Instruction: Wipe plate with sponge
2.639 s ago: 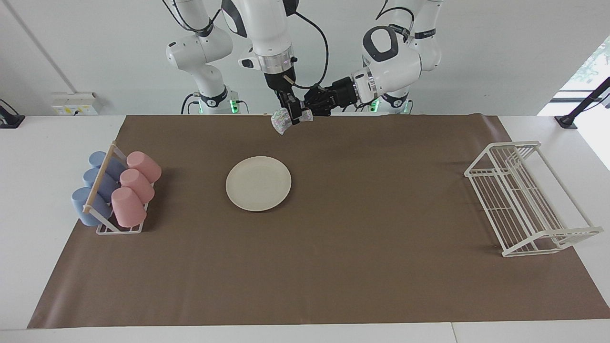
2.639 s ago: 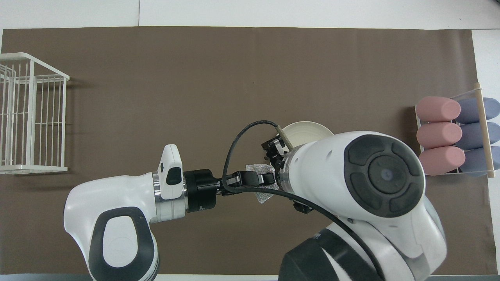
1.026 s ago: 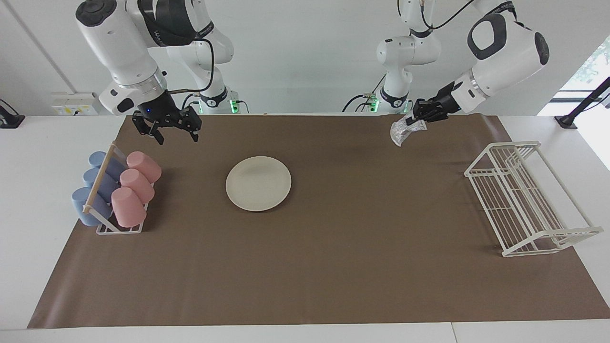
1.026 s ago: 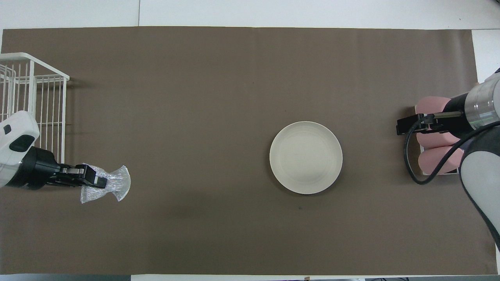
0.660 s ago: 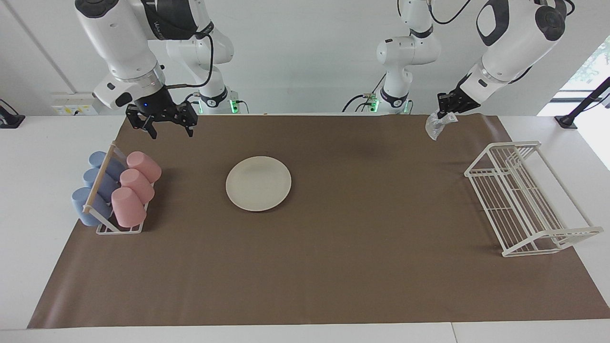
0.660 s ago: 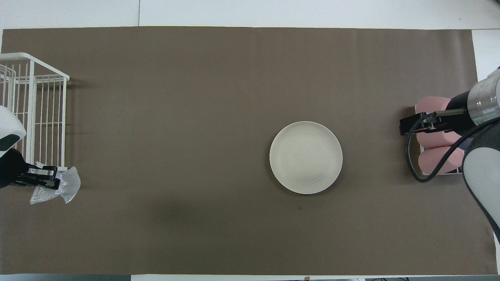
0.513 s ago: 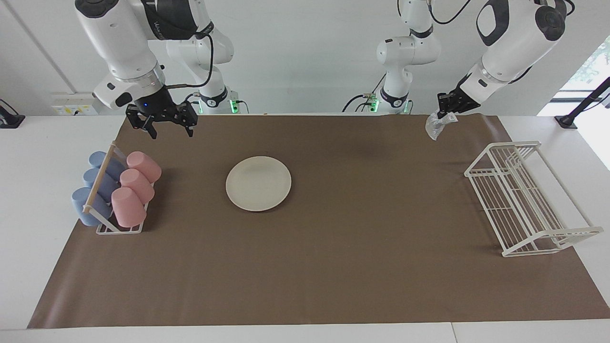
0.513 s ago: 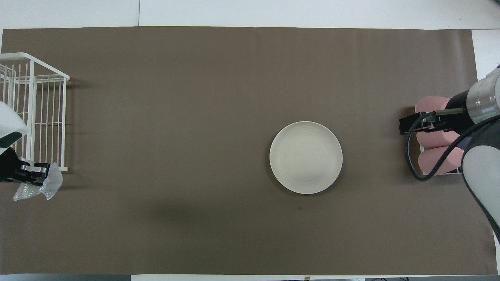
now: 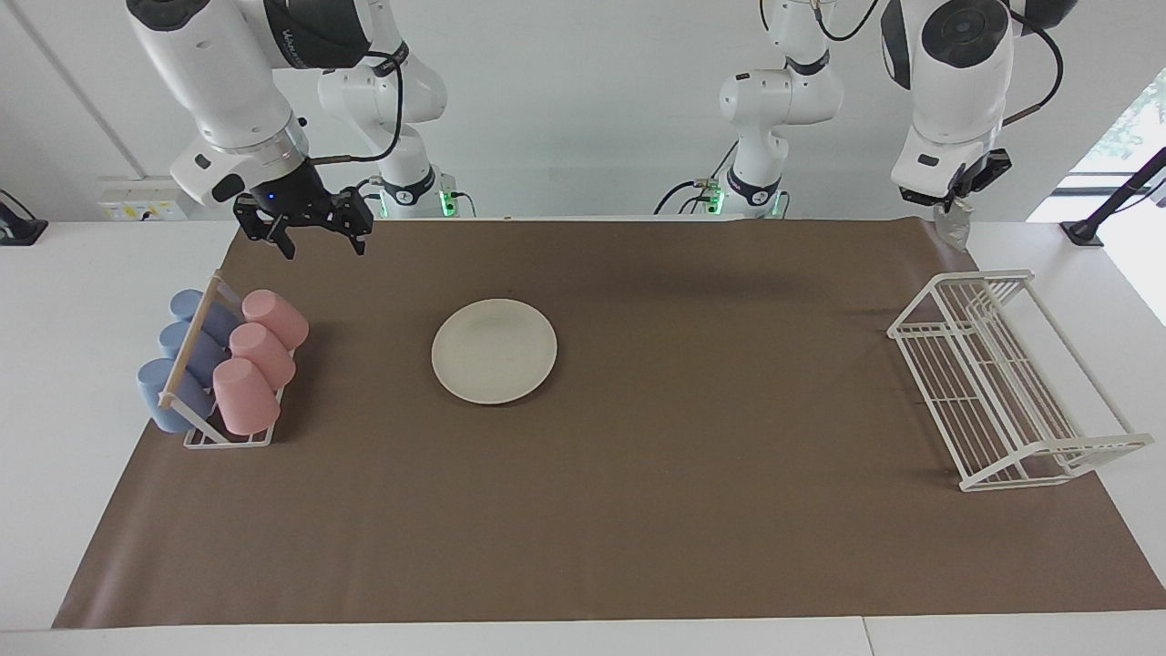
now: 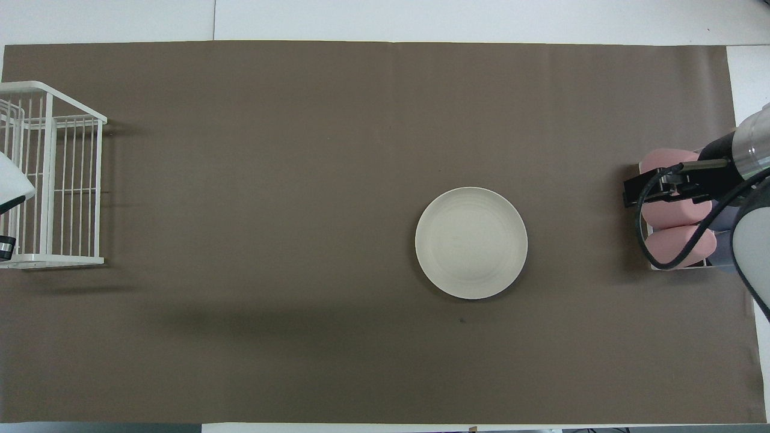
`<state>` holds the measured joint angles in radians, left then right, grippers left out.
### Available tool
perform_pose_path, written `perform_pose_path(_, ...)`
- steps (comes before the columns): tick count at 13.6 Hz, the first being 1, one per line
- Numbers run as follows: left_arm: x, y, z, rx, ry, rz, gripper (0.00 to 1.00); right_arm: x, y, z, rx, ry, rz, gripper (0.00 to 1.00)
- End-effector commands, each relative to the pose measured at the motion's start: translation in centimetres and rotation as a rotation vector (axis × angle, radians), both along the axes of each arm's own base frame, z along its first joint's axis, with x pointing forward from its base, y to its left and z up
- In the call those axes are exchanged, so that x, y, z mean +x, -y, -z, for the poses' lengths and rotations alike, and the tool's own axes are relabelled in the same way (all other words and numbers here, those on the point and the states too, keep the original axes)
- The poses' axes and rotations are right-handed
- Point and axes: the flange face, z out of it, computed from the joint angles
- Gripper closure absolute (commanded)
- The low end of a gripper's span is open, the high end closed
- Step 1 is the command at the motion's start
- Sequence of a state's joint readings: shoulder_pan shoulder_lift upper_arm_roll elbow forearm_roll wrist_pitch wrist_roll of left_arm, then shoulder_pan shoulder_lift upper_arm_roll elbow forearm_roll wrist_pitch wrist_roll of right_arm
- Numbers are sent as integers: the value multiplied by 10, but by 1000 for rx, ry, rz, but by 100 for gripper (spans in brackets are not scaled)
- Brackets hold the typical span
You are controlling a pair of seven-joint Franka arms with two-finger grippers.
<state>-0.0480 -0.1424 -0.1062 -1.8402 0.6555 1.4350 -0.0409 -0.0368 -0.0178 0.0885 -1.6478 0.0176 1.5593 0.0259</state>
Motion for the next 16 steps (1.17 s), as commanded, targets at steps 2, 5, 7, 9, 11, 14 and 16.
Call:
perform_pose_path(2,43,-9,37,212,-17,64,100,9,17,-3,4,20,21,0)
perform_pose_path(5,69,-12,81,338,-1,62,100,10,26,-5,-16,28,14,0)
perform_pose_path(7,84,-13,113,425,-5,150,100,14,45,-5,-14,59,-15,0)
perform_pose_path(9,97,-14,156,509,16,151,100,18,55,-7,-6,87,0,0)
perform_pose_path(11,99,-7,182,521,77,91,100,17,63,-24,-16,107,-16,0)
perform_pose_path(14,100,2,191,460,83,46,100,12,78,-20,-15,65,-19,0)
perform_pose_path(16,101,9,187,433,99,20,100,13,76,-25,-16,80,-22,0)
